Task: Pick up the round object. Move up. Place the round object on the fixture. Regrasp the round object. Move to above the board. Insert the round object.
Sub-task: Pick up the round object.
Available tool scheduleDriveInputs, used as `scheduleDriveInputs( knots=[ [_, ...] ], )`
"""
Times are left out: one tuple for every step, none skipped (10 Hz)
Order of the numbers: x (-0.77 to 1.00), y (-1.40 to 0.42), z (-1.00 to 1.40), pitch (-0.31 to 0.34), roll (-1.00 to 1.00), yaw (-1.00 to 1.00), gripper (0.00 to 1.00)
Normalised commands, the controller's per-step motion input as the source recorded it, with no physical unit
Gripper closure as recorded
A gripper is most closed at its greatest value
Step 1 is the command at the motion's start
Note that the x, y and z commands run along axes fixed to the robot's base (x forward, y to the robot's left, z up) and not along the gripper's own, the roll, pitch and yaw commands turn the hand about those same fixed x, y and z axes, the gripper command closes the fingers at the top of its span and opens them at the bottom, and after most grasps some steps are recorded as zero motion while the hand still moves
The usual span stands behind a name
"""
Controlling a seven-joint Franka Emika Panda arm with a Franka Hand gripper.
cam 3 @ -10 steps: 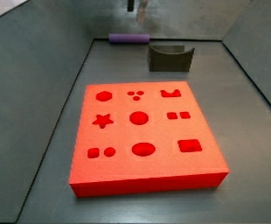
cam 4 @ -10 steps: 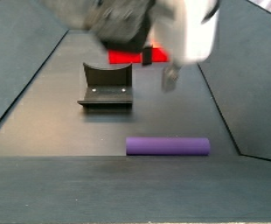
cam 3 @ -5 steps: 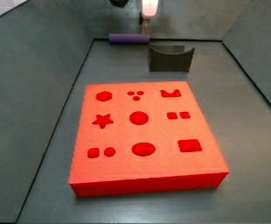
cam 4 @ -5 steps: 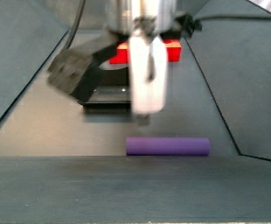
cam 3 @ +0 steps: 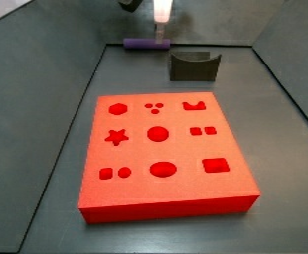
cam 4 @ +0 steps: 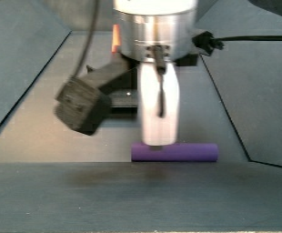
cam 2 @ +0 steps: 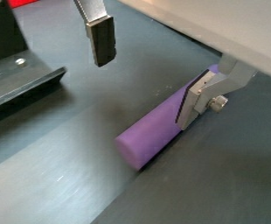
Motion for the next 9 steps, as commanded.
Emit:
scheduleDriveInputs(
  knots=[
    [-0.62, -0.09, -0.25, -0.230, -0.19, 0.09, 0.00],
    [-0.41, -0.11, -0.33, -0.187, -0.18, 0.08, 0.00],
    [-0.40, -0.05, -0.39, -0.177, -0.19, 0.07, 0.00],
    [-0.38, 0.00, -0.31, -0.161, -0.17, 0.05, 0.00],
    [-0.34, 0.00, -0.25, -0.140, -0.15, 0.03, 0.00],
    [-0.31, -0.01, -0.18, -0.130, -0.11, 0.01, 0.00],
    [-0.21, -0.04, -0.17, -0.089, -0.09, 0.00, 0.00],
    [-0.22, -0.04, -0.26, -0.104, -0.13, 0.00, 0.00],
    [-0.08, -0.03, -0.45, -0.074, -0.15, 0.00, 0.00]
  ],
)
